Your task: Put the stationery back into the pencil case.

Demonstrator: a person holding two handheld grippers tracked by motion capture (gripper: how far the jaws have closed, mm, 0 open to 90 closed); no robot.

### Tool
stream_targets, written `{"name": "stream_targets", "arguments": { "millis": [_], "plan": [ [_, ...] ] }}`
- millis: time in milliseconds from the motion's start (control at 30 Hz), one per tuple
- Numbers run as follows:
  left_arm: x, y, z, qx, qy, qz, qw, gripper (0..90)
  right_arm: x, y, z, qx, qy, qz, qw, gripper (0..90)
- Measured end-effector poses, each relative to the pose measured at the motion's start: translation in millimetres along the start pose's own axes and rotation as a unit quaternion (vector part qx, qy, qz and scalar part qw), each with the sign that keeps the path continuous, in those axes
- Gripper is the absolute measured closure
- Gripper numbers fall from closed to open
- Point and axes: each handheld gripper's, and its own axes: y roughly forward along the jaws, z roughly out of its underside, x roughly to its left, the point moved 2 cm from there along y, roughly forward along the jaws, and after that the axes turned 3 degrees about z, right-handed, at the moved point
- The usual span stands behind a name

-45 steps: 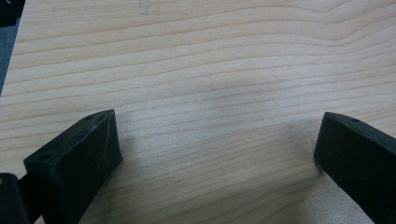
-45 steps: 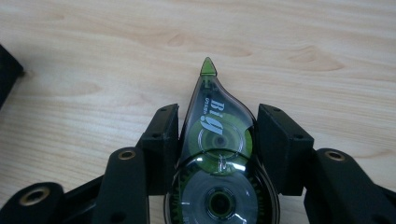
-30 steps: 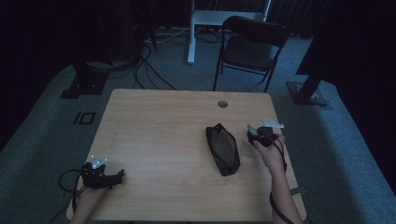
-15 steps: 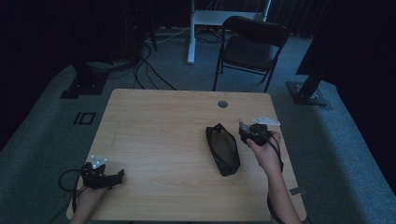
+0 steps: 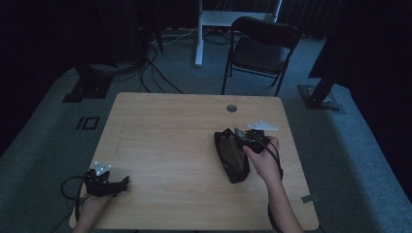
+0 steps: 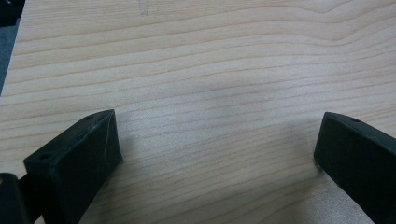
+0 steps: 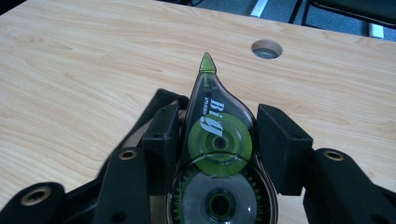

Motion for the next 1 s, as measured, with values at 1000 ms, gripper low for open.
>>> {"name": "stream_targets", "arguments": {
  "millis": [1000],
  "plan": [
    [0.0,0.0,0.0,0.0,0.0,0.0,1.0,0.6,30.4,41.0,28.4,0.097,-0.002,0.031,0.9948,50.6]
  ]
}}
